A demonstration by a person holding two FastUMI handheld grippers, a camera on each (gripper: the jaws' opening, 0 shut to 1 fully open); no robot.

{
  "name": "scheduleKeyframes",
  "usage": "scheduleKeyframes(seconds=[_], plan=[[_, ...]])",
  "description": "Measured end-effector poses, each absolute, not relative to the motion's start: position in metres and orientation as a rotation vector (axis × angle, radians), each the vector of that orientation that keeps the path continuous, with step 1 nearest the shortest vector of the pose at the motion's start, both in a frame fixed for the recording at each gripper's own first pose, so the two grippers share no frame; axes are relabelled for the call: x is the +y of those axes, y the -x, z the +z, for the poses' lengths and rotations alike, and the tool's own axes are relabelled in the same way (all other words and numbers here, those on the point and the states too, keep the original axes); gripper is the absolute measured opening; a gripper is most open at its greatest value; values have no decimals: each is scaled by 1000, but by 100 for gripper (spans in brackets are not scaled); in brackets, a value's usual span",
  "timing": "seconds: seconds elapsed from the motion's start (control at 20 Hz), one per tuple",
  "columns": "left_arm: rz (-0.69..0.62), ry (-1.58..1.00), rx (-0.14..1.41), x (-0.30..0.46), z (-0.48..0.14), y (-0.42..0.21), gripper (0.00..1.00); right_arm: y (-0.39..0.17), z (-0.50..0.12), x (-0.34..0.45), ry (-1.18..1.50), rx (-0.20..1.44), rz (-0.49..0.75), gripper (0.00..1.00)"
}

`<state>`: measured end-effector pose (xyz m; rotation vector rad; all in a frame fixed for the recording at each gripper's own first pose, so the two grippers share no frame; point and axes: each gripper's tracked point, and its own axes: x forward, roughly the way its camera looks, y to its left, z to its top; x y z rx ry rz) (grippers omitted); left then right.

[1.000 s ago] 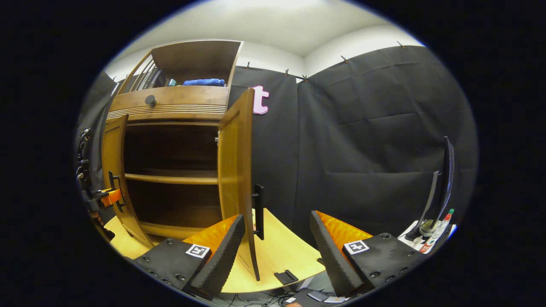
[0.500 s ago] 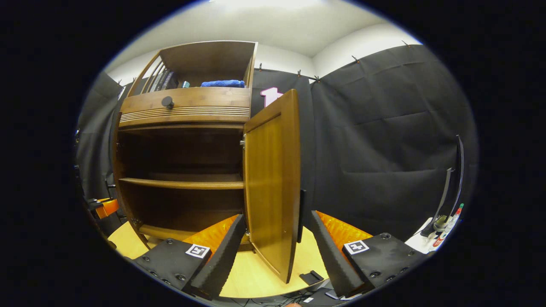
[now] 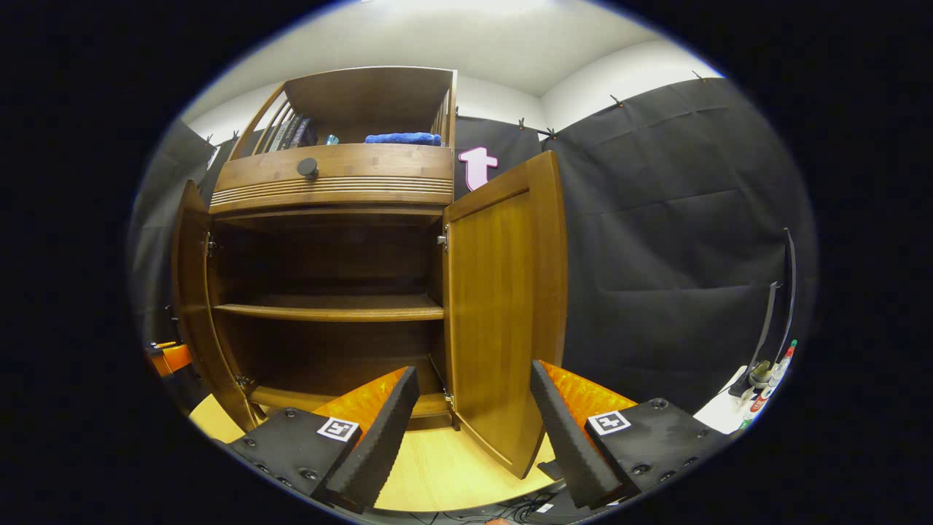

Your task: Open the right door of the double-door shoe cabinet with the right hand, and open the left door with the left hand.

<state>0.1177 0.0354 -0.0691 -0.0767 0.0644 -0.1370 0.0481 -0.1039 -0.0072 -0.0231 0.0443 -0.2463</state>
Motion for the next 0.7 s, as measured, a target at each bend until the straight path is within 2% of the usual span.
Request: scheduleKeyframes(seconds=[0.15, 0.2, 0.25, 0.3, 0.35, 0.4, 0.55, 0.6, 0.65, 0.7], plan=[[-115, 65, 64, 54, -69, -111, 5, -53, -7, -87, 24, 40, -232, 99], [-106, 61, 63, 60, -67, -107, 10, -54, -7, -82, 27, 38, -227, 99], [-94, 58, 64, 67, -67, -105, 5, -56, -7, -77, 31, 37, -221, 99], [-85, 58, 65, 74, -66, -103, 4, -56, -8, -71, 34, 38, -214, 99], [-79, 60, 68, 81, -67, -100, 3, -57, -9, -65, 36, 39, -208, 92], [-73, 59, 67, 86, -67, -99, 3, -58, -10, -60, 36, 42, -202, 99], [-47, 54, 65, 105, -65, -93, 2, -62, -14, -43, 36, 52, -171, 98], [-38, 54, 65, 111, -64, -93, 4, -63, -14, -37, 39, 51, -162, 92], [-29, 55, 66, 117, -65, -93, 4, -64, -14, -32, 44, 50, -153, 98], [-23, 55, 67, 122, -65, -92, 3, -65, -13, -28, 49, 46, -146, 99]])
